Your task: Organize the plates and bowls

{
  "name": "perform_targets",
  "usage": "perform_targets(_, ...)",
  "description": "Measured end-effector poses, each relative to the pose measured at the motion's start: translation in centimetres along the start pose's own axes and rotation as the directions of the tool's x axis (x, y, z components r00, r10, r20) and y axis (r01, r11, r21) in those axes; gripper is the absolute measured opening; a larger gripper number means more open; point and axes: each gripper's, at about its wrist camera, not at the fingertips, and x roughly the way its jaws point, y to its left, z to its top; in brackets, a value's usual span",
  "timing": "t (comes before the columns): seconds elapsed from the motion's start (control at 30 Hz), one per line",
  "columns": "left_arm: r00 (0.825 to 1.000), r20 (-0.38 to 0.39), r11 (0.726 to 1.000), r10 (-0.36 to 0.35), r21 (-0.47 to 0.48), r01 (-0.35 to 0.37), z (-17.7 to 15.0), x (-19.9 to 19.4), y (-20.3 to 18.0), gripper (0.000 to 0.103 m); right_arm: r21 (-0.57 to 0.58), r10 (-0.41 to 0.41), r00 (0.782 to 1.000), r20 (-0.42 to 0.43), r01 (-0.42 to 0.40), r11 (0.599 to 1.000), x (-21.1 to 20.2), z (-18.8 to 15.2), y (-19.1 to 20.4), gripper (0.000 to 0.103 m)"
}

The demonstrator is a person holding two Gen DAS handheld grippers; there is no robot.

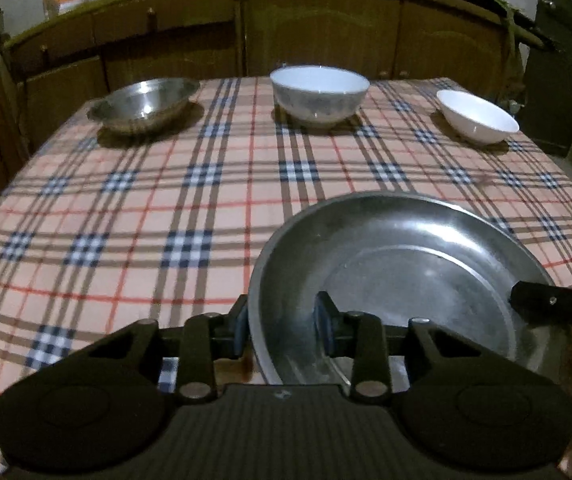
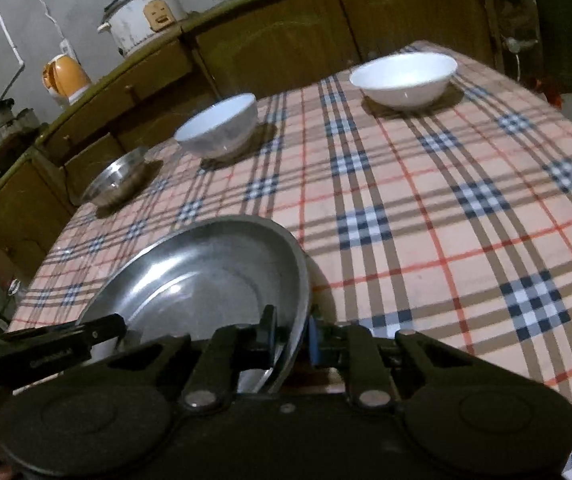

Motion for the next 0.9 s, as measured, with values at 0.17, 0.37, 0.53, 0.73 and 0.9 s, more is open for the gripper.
perform_targets(0.17,0.999,0.05,1.0,0.009,-0.003,-0.009,0.9,-1.7,0.4,0.034,-0.027,0.01,0.999,0.044,-0.009,1.0,-1.4,1.0,1.4,0.021)
perform_targets(0.37,0.994,0.103,1.0,0.027,-0.005,-0.027,1.9,-3.8,1.1,0.033,-0.063,0.028,0.996,0.08,-0.023,0.998,-2.6,1.7,3.2,0.022)
perform_targets(0.53,0.99,0.131,0.999,0.047,-0.014,-0.046,2.2,-5.3,2.1,0.033,-0.089,0.047,0.994,0.097,-0.038,0.995,-3.4,2.1,4.9,0.022)
perform_targets(0.73,0.986,0.15,0.997,0.073,-0.033,-0.068,2.4,-7.0,3.7,0.033,-0.121,0.076,0.991,0.108,-0.063,0.991,-4.0,2.2,7.3,0.022)
perform_targets(0.9,0.982,0.163,0.995,0.097,-0.055,-0.089,2.2,-8.0,5.2,0.033,-0.147,0.097,0.989,0.108,-0.08,0.986,-4.2,2.1,9.3,0.022)
